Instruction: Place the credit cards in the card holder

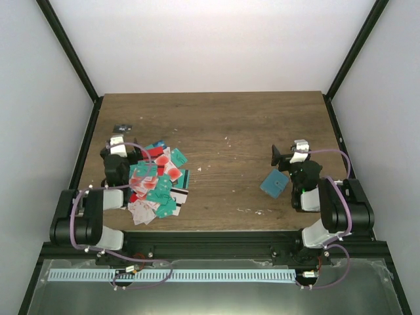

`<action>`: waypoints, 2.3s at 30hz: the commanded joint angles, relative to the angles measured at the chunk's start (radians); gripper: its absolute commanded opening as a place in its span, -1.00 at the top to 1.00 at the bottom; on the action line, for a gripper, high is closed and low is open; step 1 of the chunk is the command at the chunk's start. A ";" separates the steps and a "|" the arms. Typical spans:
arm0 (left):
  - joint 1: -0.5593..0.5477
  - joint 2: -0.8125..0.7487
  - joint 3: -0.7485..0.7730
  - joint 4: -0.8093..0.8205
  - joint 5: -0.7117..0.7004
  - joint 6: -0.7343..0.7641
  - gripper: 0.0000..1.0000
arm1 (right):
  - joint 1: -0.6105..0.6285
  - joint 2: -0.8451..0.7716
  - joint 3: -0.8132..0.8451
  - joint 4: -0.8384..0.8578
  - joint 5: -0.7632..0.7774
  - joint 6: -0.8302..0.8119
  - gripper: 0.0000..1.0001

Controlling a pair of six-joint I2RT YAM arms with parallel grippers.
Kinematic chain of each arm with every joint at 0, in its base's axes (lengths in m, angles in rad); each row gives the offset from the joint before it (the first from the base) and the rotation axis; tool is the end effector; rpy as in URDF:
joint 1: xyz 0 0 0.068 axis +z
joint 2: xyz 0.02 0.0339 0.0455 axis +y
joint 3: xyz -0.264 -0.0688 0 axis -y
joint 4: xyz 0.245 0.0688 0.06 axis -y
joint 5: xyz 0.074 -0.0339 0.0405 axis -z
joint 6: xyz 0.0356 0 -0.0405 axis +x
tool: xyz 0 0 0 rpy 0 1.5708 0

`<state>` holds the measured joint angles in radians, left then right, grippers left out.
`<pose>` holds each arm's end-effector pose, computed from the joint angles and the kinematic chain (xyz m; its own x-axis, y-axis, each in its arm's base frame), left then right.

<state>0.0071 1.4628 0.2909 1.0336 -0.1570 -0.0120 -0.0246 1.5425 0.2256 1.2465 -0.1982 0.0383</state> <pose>0.2501 0.0073 0.1585 -0.1359 -0.0128 -0.9906 -0.1635 0.9865 0.0097 0.2409 0.0011 0.1477 -0.0769 0.0394 -0.9963 -0.1694 0.9842 0.0520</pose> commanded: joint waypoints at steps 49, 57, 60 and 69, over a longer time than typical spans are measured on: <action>-0.779 0.505 1.187 -1.432 0.618 -0.397 -0.46 | -0.009 -0.357 0.437 -1.897 -0.022 0.629 -0.32; -0.840 0.740 1.431 -1.512 0.687 -0.355 -0.34 | -0.011 -0.334 0.395 -1.860 -0.011 0.650 -0.23; -0.856 0.806 1.498 -1.522 0.711 -0.354 -0.29 | -0.011 -0.330 0.383 -1.849 -0.001 0.652 -0.20; -0.903 0.940 1.602 -1.538 0.771 -0.329 -0.11 | -0.011 -0.297 0.349 -1.812 -0.007 0.650 0.01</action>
<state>-0.8715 2.3611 1.8462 -0.4862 0.5644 -0.3622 -0.0250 1.2316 0.5922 -0.5896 -0.2085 0.6823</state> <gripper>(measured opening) 0.561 0.502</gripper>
